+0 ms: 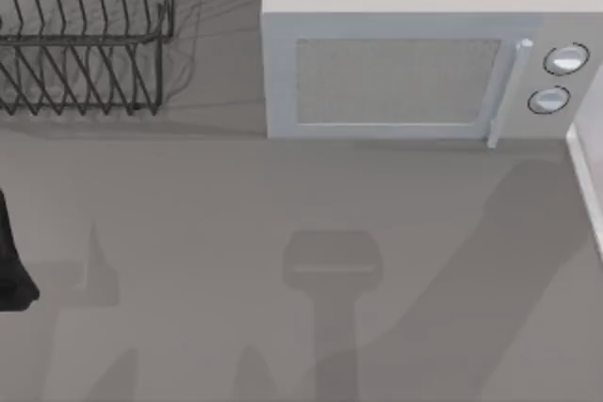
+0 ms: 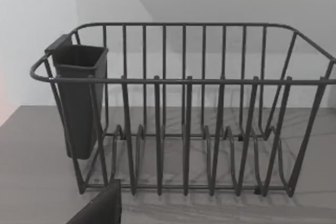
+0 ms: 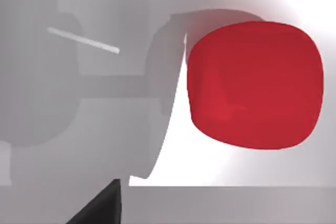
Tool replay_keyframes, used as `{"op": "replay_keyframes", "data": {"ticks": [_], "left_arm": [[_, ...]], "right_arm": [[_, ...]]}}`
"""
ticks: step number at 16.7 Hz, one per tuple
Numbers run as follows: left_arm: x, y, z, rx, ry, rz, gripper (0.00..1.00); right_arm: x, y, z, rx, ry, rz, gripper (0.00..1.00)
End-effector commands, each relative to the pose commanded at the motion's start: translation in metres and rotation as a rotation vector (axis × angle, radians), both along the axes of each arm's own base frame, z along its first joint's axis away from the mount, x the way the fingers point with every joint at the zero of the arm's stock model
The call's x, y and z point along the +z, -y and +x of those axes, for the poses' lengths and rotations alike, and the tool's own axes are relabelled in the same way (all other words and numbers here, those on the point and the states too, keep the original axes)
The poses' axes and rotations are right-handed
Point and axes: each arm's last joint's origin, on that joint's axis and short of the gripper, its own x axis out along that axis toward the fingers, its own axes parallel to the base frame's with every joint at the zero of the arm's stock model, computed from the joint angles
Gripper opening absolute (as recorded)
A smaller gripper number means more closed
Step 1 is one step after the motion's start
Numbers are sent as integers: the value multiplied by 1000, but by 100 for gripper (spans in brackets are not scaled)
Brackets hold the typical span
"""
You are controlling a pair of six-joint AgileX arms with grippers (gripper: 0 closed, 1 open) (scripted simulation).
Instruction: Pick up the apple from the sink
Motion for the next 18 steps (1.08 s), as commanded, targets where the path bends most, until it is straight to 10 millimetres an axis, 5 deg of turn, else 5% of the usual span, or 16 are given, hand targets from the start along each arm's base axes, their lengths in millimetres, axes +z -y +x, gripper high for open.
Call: {"op": "replay_keyframes", "data": {"ticks": [7, 12, 18], "left_arm": [[0, 0, 0, 0, 0, 0, 100], [0, 0, 0, 0, 0, 0, 100], [0, 0, 0, 0, 0, 0, 100]], "right_arm": [[-103, 1, -3, -3, 12, -4, 100], [-109, 0, -5, -3, 7, -2, 100], [-109, 0, -5, -3, 7, -2, 55]]}}
